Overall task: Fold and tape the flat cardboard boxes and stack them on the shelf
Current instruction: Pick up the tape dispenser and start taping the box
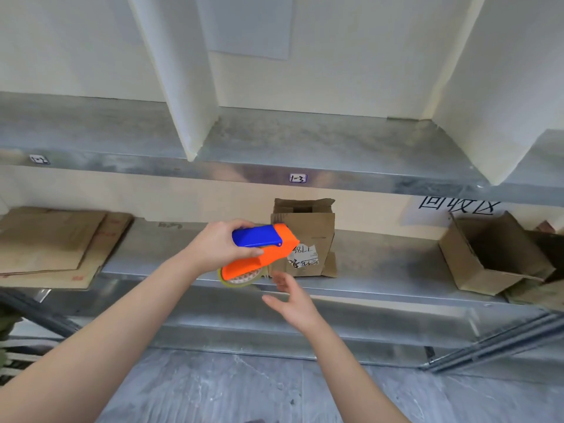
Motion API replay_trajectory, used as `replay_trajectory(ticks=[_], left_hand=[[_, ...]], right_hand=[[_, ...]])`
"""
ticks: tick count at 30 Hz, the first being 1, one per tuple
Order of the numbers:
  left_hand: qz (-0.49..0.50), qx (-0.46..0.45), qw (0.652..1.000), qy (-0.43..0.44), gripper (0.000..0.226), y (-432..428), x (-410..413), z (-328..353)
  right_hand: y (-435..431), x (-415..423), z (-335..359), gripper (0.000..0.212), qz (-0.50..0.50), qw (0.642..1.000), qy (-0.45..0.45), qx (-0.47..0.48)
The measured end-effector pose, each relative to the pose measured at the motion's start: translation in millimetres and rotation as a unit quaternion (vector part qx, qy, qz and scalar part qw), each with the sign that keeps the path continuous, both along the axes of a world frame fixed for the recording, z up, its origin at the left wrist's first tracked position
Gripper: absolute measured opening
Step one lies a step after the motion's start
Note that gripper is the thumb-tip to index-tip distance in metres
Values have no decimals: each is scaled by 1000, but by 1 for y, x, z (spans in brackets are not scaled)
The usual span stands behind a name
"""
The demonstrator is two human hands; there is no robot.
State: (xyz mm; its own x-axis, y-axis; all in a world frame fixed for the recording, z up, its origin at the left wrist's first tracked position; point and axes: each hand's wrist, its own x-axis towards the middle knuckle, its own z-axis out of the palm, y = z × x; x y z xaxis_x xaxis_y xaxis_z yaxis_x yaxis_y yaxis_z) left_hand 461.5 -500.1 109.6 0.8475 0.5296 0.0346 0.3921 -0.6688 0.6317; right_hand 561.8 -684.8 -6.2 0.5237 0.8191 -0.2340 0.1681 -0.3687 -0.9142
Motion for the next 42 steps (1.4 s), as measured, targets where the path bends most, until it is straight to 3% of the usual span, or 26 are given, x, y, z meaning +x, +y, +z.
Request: replay_trajectory(ticks=[6,8,12,17,21,24,27,32,37,39,42], left_hand=[[-25,-11,1000,5,54,-1,2,9],[-37,-3,999,12,57,-2,0,12],[-46,-3,999,11,60,2,-5,13],[-47,-22,999,11,59,8,-17,8],[-64,-41,997,-2,57,2,-23,3],[-77,-46,996,-9,56,-1,-23,3],[-83,-45,995,-12,56,-2,-24,4],[-91,-37,995,-12,57,-2,-27,2],[-100,-25,995,-12,57,-5,-26,2],[-102,-24,994,-18,57,-5,-27,2],[-110,-18,993,-32,61,-9,-27,2]], right_hand=[[10,0,4,69,-24,999,-14,15],[16,0,7,55,-71,996,-44,38],[20,4,12,7,-199,972,-101,69],[12,8,18,13,-211,955,-176,114],[12,10,21,19,-224,960,-128,110],[9,8,24,29,-195,976,24,92],[6,4,26,26,-167,968,143,122],[-3,3,24,14,-141,958,207,141],[-12,8,25,48,-111,916,341,182],[-12,8,28,33,-129,914,336,187],[-5,4,32,17,-236,934,235,128]])
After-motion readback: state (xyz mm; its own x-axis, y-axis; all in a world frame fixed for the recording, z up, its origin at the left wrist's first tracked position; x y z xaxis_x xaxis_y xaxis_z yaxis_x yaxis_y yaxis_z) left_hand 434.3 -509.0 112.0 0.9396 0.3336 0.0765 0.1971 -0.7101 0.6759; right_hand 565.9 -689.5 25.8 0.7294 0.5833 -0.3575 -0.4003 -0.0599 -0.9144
